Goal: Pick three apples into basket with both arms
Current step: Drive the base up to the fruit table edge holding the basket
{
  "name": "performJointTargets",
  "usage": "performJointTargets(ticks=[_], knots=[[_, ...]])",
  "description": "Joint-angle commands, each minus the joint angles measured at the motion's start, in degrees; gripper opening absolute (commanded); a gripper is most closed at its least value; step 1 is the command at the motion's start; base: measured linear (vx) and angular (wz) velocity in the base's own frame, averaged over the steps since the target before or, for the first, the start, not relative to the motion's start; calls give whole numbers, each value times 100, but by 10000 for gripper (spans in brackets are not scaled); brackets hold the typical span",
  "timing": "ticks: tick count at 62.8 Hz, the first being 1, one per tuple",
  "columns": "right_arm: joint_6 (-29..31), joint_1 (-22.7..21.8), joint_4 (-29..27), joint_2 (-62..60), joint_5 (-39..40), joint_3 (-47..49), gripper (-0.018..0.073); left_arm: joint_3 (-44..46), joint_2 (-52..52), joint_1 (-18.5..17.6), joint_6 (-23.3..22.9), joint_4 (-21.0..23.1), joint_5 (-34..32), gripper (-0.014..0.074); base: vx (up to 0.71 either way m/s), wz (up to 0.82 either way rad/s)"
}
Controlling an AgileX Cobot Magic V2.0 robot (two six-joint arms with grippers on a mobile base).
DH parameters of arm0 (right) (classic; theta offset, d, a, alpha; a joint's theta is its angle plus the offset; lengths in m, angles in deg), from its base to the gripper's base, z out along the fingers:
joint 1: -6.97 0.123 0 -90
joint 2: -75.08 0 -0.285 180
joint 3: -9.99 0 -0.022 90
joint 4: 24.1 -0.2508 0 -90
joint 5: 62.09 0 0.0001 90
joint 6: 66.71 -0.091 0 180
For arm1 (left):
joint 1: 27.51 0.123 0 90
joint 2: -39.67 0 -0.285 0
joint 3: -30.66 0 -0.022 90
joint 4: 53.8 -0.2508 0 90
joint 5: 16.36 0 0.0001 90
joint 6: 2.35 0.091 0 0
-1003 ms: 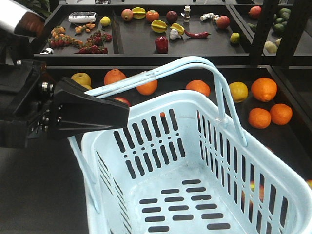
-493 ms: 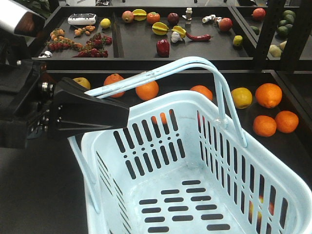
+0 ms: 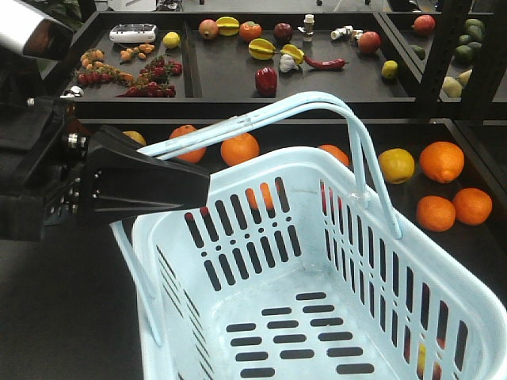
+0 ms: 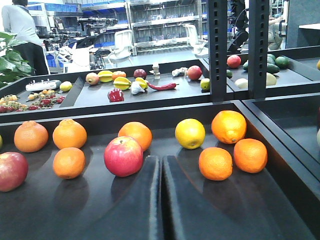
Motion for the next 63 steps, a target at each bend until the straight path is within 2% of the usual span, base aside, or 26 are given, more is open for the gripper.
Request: performJointTargets(ticks=[1,63], knots=[[51,-14,71,-67,411,-83,-5,137,149,-25,-12,-103,-773,-6,4,0],[51,-14,71,-67,411,-83,-5,137,149,-25,-12,-103,-773,-6,1,0]])
